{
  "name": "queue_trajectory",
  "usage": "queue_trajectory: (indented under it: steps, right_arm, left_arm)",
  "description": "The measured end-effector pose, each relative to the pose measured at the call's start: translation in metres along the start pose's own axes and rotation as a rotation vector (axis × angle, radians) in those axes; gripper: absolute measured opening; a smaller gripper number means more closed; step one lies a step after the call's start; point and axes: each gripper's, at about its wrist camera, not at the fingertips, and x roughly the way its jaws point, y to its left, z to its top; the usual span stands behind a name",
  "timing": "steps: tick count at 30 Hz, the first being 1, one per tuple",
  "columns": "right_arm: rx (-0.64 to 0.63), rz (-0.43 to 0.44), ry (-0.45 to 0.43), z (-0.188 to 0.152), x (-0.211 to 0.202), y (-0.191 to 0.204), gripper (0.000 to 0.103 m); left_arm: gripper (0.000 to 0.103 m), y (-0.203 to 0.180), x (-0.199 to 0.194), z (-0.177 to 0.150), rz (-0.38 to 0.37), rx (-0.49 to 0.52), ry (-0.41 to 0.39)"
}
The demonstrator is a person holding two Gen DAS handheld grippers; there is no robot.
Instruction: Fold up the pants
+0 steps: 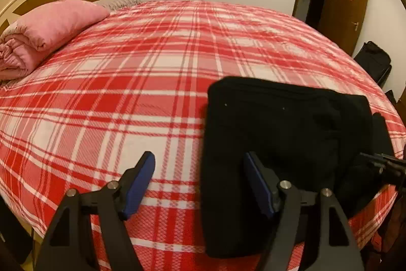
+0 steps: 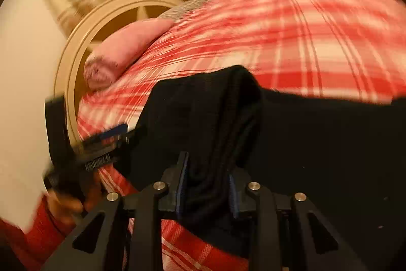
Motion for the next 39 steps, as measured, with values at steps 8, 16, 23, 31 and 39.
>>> queue_trajectory:
  steps: [8, 16, 23, 31, 39]
  right_arm:
    - [-0.151, -0.033, -0.055, 0.002, -0.017, 0.030, 0.020]
    - [-0.142, -0.064, -0.130, 0.012, -0.103, -0.003, 0.020]
    - [-0.042, -0.202, -0.127, -0.010, -0.148, -0.065, 0.020]
    - [0.015, -0.252, -0.081, -0.023, -0.143, -0.098, 0.020]
    - [0.029, -0.352, -0.065, -0.030, -0.152, -0.109, 0.033]
  left_arm:
    - [0.090, 0.011, -0.008, 0.012, 0.028, -0.040, 0.009]
    - [0.090, 0.007, -0.018, 0.029, -0.024, -0.068, -0.034]
    - [0.090, -0.032, -0.014, 0.037, -0.092, -0.008, -0.043]
    - [0.090, -0.081, -0.004, 0.030, -0.111, 0.088, -0.006]
    - [0.091, -0.108, 0.018, 0.012, -0.043, 0.172, 0.044]
